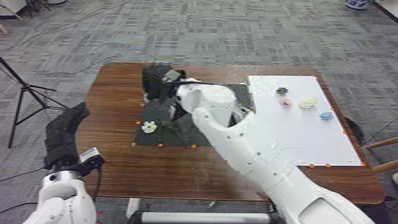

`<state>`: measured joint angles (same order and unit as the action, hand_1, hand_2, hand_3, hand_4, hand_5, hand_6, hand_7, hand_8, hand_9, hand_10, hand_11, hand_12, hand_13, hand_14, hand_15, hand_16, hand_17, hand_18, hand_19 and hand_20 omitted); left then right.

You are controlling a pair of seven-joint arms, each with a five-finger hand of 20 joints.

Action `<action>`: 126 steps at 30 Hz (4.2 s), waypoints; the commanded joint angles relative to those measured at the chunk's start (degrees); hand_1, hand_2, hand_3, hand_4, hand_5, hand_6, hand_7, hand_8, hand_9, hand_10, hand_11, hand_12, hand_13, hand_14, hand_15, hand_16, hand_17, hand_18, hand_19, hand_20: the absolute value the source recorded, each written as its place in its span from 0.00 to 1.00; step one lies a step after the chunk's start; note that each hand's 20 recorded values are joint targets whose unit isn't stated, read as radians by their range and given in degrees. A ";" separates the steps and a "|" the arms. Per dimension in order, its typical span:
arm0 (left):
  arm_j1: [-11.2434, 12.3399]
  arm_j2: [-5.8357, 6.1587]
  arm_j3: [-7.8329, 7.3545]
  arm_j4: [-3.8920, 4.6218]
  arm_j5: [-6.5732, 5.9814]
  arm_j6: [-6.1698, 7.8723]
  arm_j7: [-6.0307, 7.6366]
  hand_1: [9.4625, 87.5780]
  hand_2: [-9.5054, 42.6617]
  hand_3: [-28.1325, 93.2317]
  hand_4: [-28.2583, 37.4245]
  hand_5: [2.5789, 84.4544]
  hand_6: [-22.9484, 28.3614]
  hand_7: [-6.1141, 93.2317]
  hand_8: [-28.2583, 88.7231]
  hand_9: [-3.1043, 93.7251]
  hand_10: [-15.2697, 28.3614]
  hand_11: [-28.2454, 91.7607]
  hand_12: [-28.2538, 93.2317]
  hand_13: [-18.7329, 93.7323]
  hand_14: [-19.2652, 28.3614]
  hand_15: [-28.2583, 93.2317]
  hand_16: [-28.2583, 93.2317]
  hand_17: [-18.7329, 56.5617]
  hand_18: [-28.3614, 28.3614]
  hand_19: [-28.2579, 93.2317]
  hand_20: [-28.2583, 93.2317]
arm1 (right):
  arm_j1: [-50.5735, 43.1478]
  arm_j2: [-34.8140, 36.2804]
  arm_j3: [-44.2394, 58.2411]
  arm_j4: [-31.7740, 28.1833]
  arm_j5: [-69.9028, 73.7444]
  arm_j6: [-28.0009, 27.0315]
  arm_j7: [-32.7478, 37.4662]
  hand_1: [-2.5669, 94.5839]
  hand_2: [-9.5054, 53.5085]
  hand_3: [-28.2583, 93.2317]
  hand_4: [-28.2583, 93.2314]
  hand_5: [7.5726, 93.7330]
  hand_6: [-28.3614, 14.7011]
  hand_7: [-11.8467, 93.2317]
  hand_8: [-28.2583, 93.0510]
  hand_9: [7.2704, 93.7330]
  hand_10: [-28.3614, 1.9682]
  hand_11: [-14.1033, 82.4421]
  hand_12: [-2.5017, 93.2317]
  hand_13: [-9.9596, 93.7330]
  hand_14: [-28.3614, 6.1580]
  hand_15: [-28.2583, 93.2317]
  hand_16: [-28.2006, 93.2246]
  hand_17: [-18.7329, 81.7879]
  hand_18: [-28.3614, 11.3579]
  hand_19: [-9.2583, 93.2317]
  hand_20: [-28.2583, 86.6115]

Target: Arrange flowers

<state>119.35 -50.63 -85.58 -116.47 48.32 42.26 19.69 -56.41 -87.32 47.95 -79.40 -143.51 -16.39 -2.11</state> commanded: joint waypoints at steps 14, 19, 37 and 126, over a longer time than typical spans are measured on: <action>-0.08 -0.17 4.48 -1.94 0.54 -1.90 1.25 0.17 0.77 0.75 0.00 0.59 0.53 0.19 0.15 0.53 0.67 0.38 0.28 0.47 0.68 0.31 0.21 0.31 0.66 0.32 0.35 | -5.86 -7.86 6.64 11.39 -15.29 4.91 0.21 0.61 0.02 0.72 0.07 0.81 0.72 0.32 0.28 0.94 0.65 0.21 0.23 1.00 0.79 0.72 0.51 0.85 0.37 1.00 0.76; 1.64 0.12 4.64 -2.90 0.10 -1.37 1.68 0.17 0.77 0.75 0.00 0.59 0.53 0.19 0.15 0.54 0.68 0.38 0.28 0.47 0.68 0.32 0.21 0.31 0.66 0.33 0.35 | -5.30 -6.33 5.45 10.76 -12.92 4.89 1.04 0.61 0.02 0.71 0.07 0.81 0.72 0.32 0.28 0.94 0.65 0.22 0.23 1.00 0.79 0.72 0.51 0.85 0.37 1.00 0.76; 10.84 -2.34 -5.48 -2.95 0.61 -12.30 2.05 0.12 0.42 0.79 0.00 0.58 0.54 0.19 0.16 0.53 0.68 0.39 0.29 0.49 0.72 0.32 0.22 0.30 0.69 0.33 0.35 | 4.19 11.67 -1.21 -8.48 11.29 5.28 9.30 0.33 0.00 0.75 0.13 0.50 0.59 0.22 0.18 0.68 0.42 0.23 0.18 0.98 0.72 0.70 0.51 0.82 0.35 1.00 0.75; 11.29 -5.34 -6.11 -2.75 7.11 -7.84 -6.15 0.17 0.72 0.73 0.00 0.65 0.50 0.21 0.16 0.60 0.69 0.41 0.30 0.54 0.75 0.36 0.21 0.32 0.68 0.34 0.35 | -30.16 43.84 36.85 -14.62 17.84 4.43 20.34 0.38 0.00 0.76 0.12 0.64 0.66 0.27 0.17 0.75 0.50 0.27 0.22 0.96 0.73 0.72 0.50 0.80 0.31 1.00 0.76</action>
<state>130.46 -55.63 -91.52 -119.01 55.33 35.28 14.14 -86.01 -44.52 85.88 -95.24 -115.87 -13.96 19.53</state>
